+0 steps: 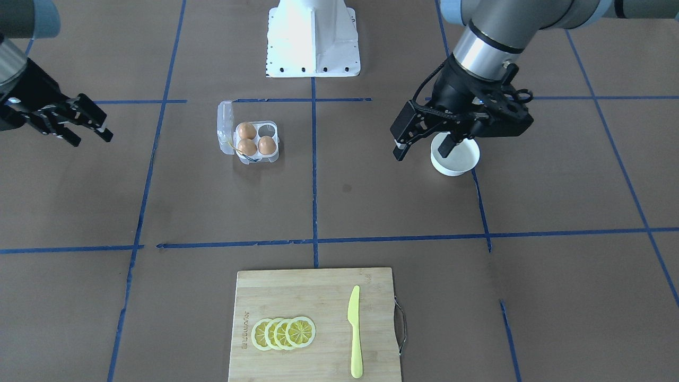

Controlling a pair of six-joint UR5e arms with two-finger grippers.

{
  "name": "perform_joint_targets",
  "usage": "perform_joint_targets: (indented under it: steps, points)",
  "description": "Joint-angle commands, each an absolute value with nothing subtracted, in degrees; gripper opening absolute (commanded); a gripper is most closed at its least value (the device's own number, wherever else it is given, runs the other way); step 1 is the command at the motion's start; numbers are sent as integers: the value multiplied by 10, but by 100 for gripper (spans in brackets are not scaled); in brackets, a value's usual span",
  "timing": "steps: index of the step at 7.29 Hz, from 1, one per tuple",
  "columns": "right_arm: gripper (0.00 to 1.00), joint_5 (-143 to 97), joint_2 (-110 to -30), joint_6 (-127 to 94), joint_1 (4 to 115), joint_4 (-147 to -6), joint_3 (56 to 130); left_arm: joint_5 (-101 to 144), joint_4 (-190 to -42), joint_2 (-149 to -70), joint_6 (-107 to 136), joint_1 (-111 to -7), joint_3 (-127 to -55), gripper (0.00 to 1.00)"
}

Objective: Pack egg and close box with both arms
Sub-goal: 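Raise the left gripper away from the carton while the right arm approaches the lid, then push the clear carton lid over the eggs with the right gripper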

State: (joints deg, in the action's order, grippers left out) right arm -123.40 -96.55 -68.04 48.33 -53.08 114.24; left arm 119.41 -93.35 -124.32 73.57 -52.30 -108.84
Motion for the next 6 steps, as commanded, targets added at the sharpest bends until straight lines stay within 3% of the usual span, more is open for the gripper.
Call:
perform_joint_targets:
  steps: [1,6]
  points:
    - [0,-1198,-920,-737,376,-526,1143,1194,-918,-1227,647,-570,-1091,99]
    - [0,-1182,-777,-738,322,-534,1081,1194,-918,-1215,621,-596,-1090,99]
